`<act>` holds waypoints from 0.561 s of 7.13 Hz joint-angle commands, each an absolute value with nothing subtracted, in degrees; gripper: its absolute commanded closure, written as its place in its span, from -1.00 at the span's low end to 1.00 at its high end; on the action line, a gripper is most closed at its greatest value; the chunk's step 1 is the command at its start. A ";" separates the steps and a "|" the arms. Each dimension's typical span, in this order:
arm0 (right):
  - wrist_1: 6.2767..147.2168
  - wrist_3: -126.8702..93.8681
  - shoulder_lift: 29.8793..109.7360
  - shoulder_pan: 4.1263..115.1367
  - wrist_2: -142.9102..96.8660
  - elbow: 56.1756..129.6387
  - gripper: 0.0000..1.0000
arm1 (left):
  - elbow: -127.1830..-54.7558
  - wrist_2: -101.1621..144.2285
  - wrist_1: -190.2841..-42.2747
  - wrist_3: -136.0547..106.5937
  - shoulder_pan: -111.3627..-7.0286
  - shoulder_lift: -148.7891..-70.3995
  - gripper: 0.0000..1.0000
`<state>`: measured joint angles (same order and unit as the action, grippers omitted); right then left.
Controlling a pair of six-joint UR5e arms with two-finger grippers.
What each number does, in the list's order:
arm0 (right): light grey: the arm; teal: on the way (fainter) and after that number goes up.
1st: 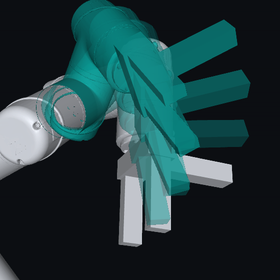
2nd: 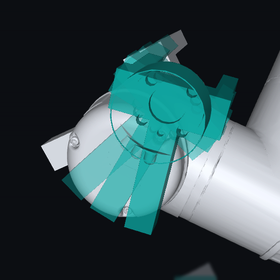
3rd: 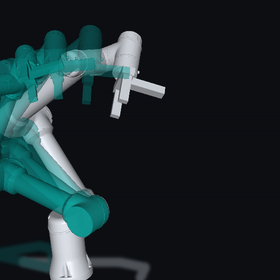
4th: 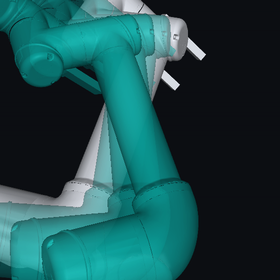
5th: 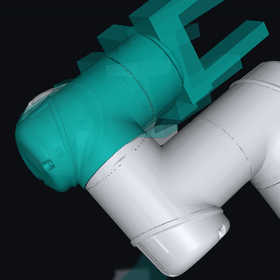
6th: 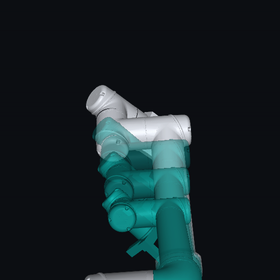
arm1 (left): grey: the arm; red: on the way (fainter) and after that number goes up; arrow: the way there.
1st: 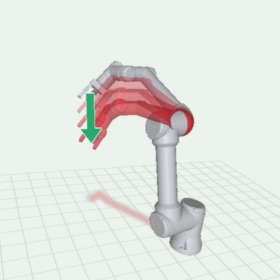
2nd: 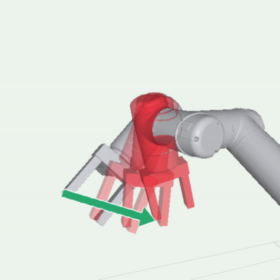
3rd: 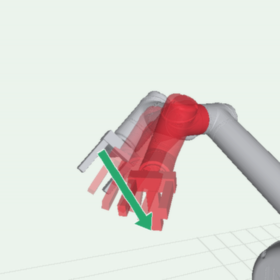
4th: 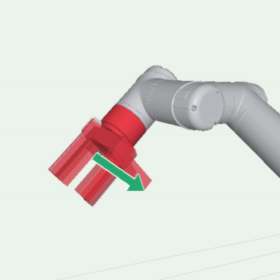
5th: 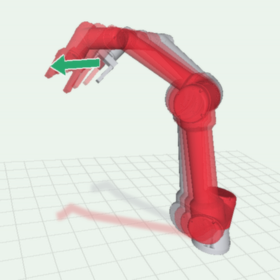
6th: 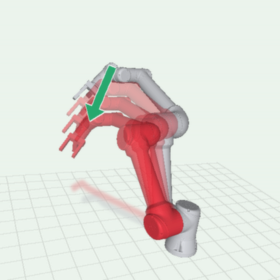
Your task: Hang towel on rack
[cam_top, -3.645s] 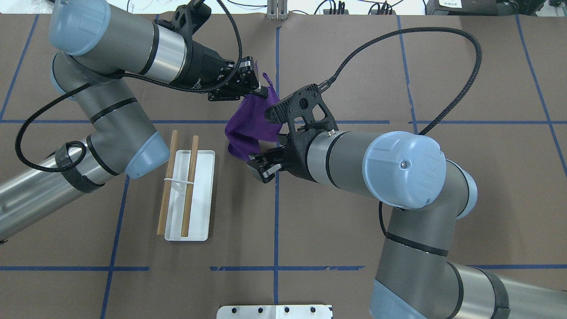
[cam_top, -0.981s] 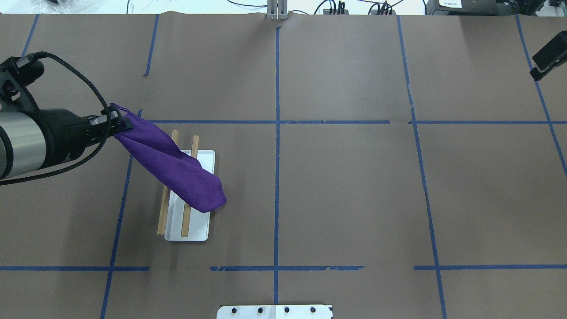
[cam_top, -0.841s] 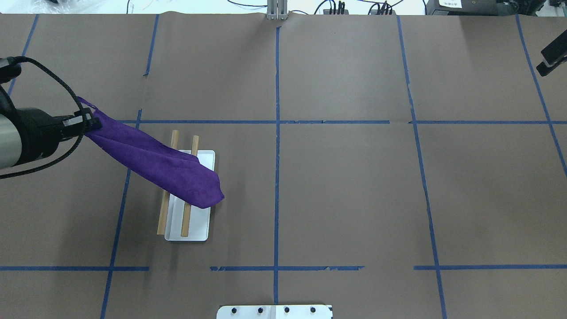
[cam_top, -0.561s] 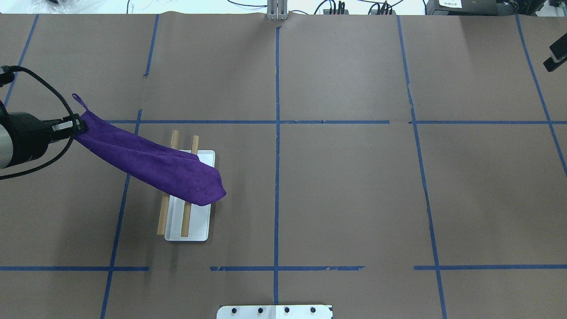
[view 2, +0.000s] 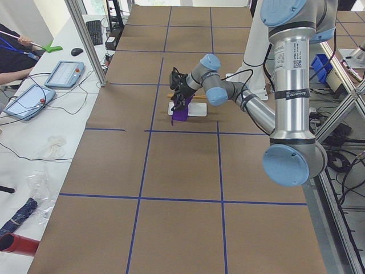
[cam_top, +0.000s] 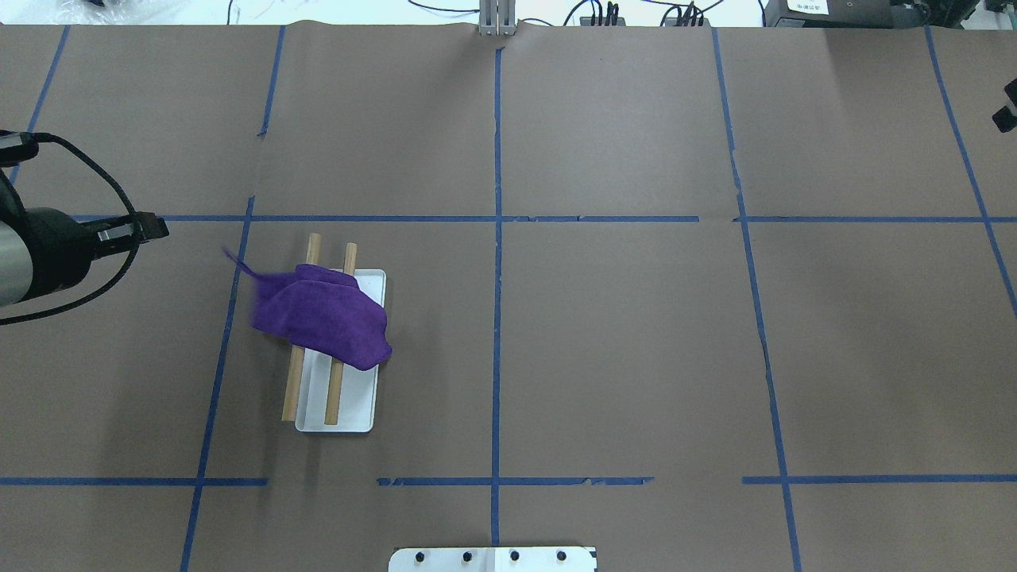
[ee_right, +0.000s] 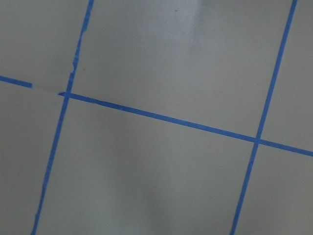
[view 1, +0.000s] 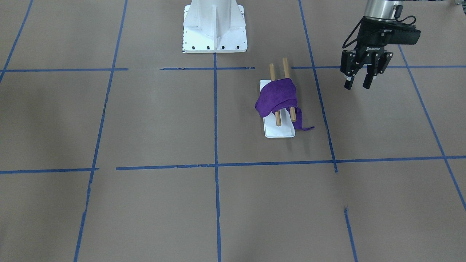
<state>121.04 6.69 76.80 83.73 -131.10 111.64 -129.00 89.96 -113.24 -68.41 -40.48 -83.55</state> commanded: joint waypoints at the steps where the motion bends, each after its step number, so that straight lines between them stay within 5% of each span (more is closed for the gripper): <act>1: 115.80 16.49 82.24 88.66 -131.22 104.81 -1.00 | -126.06 103.97 -113.38 -52.29 -50.37 -81.83 -1.00; 4: 87.70 16.35 88.59 90.09 -132.89 86.99 -1.00 | -113.61 120.81 -112.51 -28.12 -68.50 -81.56 -1.00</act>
